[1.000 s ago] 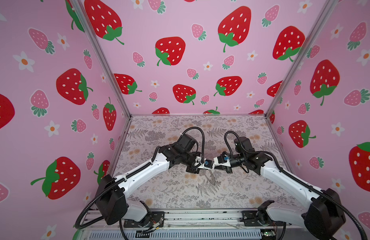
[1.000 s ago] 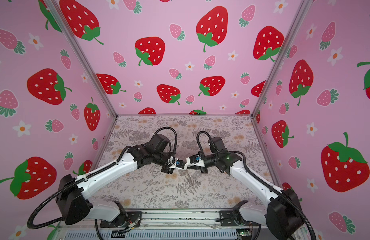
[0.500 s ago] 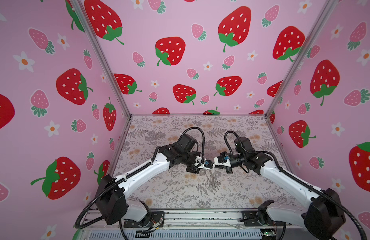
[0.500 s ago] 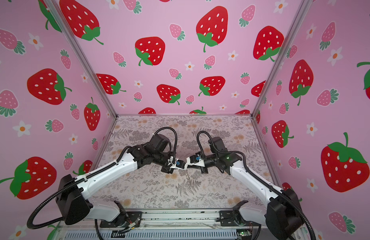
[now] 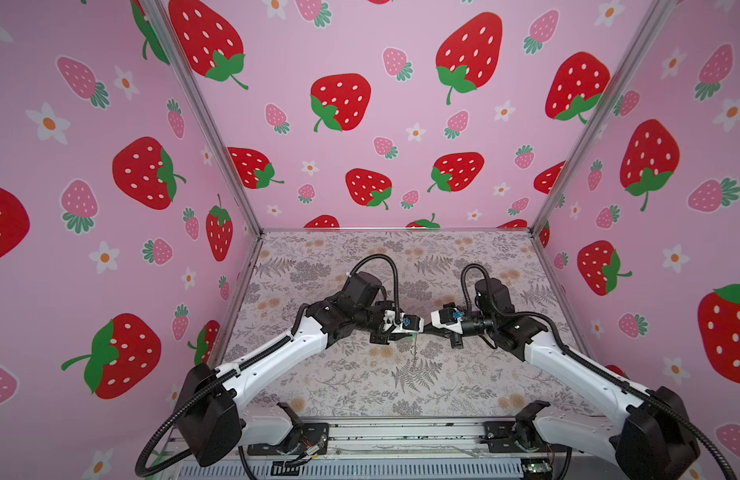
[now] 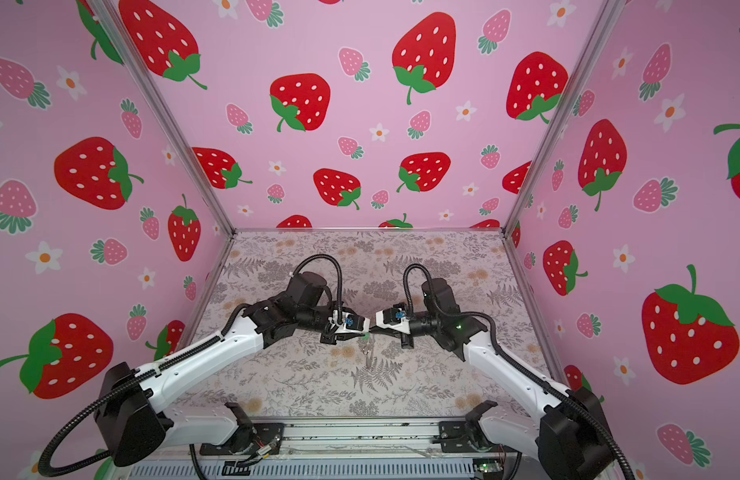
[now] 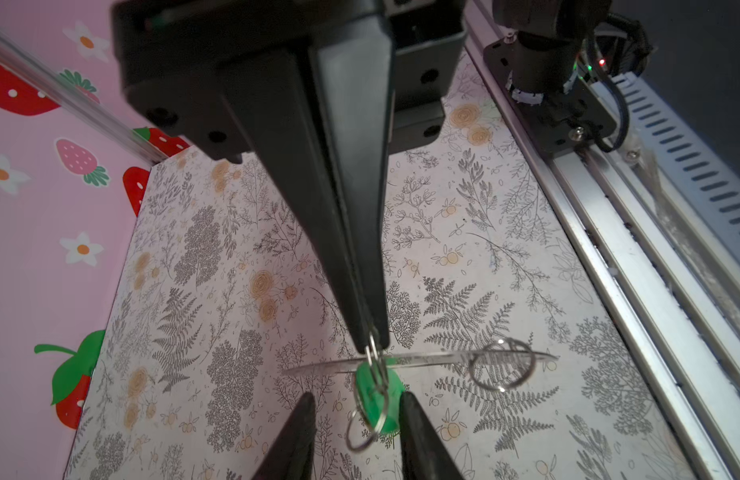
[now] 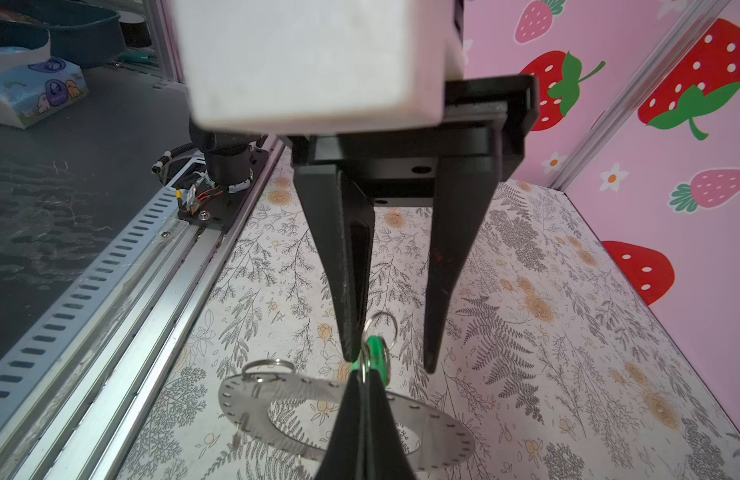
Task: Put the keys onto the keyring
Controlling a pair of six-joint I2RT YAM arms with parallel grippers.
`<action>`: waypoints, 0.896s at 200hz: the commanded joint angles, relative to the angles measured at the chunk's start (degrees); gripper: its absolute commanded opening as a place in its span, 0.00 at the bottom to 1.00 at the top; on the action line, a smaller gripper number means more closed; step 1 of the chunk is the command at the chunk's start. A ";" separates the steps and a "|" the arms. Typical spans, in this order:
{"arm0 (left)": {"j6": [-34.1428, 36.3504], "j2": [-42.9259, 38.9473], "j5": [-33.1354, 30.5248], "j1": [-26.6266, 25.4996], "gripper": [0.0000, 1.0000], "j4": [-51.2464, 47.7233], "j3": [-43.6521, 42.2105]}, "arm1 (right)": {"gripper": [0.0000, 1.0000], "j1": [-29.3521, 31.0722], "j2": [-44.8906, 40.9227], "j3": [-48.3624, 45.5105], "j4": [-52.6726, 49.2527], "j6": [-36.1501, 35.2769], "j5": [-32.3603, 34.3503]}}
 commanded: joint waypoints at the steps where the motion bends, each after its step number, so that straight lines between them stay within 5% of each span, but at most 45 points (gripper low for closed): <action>1: -3.54 -0.61 2.19 0.74 0.36 3.73 -0.87 | 0.00 0.14 -0.94 0.69 2.64 1.66 -1.80; 55: -4.91 -0.06 3.09 0.74 0.28 4.41 -1.49 | 0.00 0.05 -1.05 0.94 4.31 3.29 -0.28; 133: -4.52 0.47 1.41 0.74 0.01 4.44 -2.42 | 0.00 -1.22 -3.51 -1.39 13.82 10.00 2.63; 179: -4.76 0.49 -3.69 -0.04 0.00 6.80 -2.96 | 0.00 -1.75 -4.32 -3.70 21.03 16.05 5.58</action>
